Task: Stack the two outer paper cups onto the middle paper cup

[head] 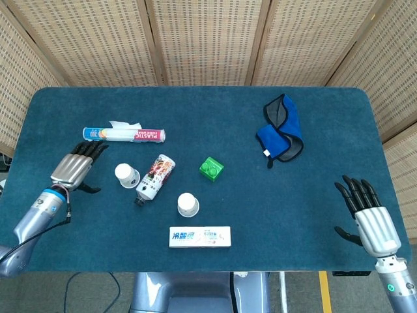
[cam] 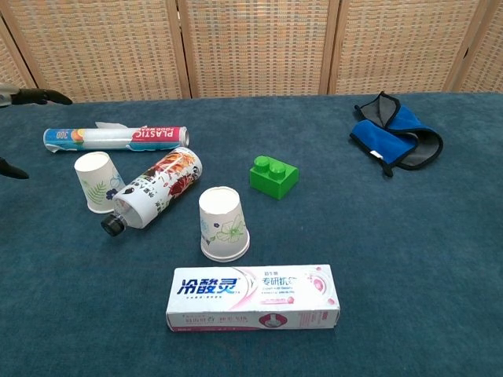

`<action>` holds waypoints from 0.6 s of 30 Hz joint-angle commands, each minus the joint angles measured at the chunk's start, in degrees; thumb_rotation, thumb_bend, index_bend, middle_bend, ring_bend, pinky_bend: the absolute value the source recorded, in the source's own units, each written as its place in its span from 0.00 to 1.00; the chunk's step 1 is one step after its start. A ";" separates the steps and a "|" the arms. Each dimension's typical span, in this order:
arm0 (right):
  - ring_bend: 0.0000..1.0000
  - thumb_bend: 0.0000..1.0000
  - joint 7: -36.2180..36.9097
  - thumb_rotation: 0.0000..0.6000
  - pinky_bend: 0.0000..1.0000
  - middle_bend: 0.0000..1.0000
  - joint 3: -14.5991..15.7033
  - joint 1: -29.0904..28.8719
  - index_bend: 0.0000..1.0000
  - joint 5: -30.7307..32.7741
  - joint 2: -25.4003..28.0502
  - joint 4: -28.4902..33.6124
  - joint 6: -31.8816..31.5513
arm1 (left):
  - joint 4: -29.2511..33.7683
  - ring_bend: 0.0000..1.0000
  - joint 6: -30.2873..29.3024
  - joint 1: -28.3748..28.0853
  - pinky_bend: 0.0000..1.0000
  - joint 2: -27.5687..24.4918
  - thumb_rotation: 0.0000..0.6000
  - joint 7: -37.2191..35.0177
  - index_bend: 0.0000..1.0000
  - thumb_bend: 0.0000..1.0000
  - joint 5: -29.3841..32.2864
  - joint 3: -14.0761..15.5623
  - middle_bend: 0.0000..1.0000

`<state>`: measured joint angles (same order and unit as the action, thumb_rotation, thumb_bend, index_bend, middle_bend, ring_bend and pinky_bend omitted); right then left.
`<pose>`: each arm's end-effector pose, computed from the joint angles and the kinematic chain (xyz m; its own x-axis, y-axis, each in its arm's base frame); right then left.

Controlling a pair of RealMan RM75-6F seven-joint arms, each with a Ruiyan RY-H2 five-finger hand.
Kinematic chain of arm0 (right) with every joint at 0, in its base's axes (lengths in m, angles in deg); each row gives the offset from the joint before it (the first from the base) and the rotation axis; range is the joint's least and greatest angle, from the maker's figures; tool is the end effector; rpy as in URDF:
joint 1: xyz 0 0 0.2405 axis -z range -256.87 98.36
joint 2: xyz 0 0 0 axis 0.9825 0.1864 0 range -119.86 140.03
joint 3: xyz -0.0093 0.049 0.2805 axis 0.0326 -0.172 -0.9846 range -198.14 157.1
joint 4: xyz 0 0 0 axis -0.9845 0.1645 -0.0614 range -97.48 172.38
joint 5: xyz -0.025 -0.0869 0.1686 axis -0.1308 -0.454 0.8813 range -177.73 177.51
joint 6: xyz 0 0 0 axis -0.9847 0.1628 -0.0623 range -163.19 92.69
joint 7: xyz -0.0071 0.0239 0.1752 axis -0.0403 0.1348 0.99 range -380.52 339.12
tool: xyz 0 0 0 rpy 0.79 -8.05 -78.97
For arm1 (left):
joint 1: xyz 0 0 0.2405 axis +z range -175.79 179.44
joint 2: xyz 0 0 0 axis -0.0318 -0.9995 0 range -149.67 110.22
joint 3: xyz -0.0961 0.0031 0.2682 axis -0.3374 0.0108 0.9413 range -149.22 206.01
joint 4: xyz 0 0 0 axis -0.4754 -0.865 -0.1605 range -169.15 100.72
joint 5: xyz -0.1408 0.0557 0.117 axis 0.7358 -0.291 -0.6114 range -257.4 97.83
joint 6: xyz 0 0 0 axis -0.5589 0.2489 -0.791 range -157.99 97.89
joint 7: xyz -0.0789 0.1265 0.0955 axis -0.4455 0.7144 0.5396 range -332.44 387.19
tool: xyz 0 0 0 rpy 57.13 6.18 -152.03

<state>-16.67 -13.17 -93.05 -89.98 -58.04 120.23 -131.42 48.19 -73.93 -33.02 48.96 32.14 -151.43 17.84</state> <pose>-0.3098 -0.2332 0.1767 0.4158 0.0809 0.9058 -0.8770 -0.2281 0.4229 -0.2662 0.3944 0.1083 0.5272 0.3236 0.7857 0.8489 -0.2420 -0.4699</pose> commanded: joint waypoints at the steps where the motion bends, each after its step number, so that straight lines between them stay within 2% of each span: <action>1: 0.03 0.00 -0.09 1.00 0.06 0.03 -0.39 1.21 0.04 -0.68 -0.94 -1.25 -0.26 | -3.62 0.02 5.65 -4.67 0.14 3.80 1.00 0.92 0.09 0.05 3.84 -0.58 0.00; 5: 0.03 0.00 0.25 1.00 0.06 0.03 -1.14 1.81 0.04 -1.54 -1.38 -2.53 0.17 | -9.55 0.11 6.14 -7.14 0.20 9.41 1.00 0.15 0.19 0.12 3.58 -0.69 0.01; 12: 0.03 0.00 1.04 1.00 0.06 0.03 -2.68 2.54 0.04 -2.58 -1.67 -3.47 0.48 | -13.76 0.16 6.01 -8.84 0.25 13.56 1.00 -0.15 0.26 0.12 3.48 0.03 0.07; 15: 0.03 0.00 1.54 1.00 0.07 0.04 -3.52 2.93 0.04 -2.35 -1.70 -3.75 0.69 | -15.06 0.25 5.16 -9.32 0.32 15.19 1.00 0.14 0.37 0.15 3.74 0.02 0.18; 18: 0.03 0.00 2.10 1.00 0.07 0.04 -4.01 3.22 0.04 -2.35 -1.63 -3.99 0.87 | -15.96 0.37 2.96 -9.21 0.44 16.33 1.00 1.16 0.48 0.20 3.48 0.08 0.31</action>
<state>-14.62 -17.12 -89.88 -92.33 -59.68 116.30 -130.59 32.77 -70.07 -42.18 64.65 32.79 -147.86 17.86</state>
